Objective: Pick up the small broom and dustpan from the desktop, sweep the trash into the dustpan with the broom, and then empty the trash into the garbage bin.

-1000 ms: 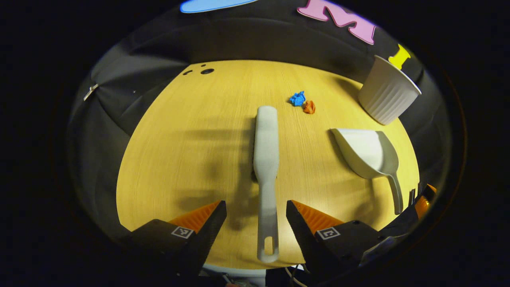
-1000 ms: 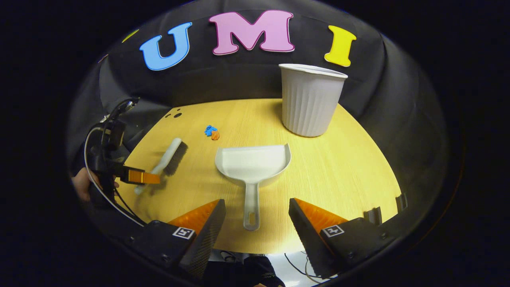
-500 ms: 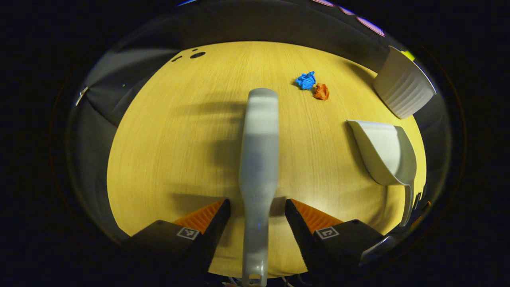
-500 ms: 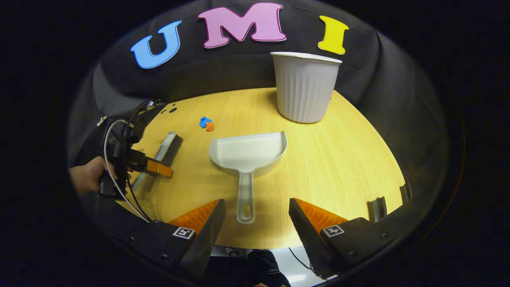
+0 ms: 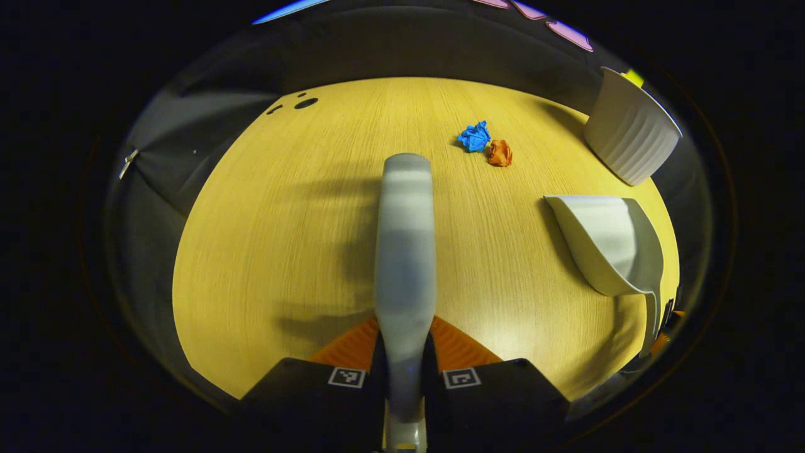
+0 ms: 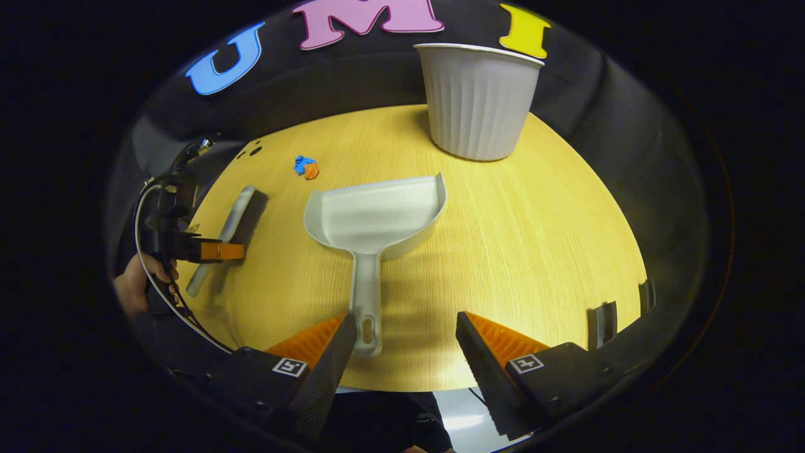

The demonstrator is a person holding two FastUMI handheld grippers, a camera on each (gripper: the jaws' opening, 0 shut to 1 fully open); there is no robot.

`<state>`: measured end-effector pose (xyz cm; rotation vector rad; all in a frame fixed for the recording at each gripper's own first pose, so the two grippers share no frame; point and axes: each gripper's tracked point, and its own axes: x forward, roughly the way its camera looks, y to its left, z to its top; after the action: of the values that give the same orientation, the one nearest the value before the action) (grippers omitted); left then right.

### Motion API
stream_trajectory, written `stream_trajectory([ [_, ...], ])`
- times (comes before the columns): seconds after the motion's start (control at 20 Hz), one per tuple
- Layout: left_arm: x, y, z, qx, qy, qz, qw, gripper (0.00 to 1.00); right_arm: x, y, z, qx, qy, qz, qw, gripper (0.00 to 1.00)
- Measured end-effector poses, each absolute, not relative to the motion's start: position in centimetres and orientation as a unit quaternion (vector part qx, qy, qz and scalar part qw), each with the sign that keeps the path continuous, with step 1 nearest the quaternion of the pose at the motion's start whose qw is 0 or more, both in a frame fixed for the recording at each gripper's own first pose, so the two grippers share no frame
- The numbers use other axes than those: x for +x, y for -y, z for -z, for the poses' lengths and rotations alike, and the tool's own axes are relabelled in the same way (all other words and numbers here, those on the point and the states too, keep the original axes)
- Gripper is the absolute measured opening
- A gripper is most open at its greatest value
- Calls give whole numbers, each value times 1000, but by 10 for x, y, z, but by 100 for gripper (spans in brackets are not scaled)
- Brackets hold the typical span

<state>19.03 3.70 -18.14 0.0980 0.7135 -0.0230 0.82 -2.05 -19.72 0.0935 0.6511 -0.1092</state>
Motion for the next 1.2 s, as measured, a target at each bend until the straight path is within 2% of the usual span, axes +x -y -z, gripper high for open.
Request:
stream_trajectory([
  [0.1,191,-36,182,51,-331,19,942,31,19,14,198,34,-324,51,944,99],
  [0.4,187,-37,174,22,-291,30,956,23,24,4,176,50,-326,46,943,100],
  [0.55,171,-40,161,2,-268,32,963,25,32,-1,172,52,-325,45,943,99],
  [0.95,122,-55,133,9,-238,29,971,25,90,-8,218,29,-364,68,928,99],
  [1.2,116,-64,127,4,-238,17,971,24,107,-3,246,45,-393,98,913,100],
])
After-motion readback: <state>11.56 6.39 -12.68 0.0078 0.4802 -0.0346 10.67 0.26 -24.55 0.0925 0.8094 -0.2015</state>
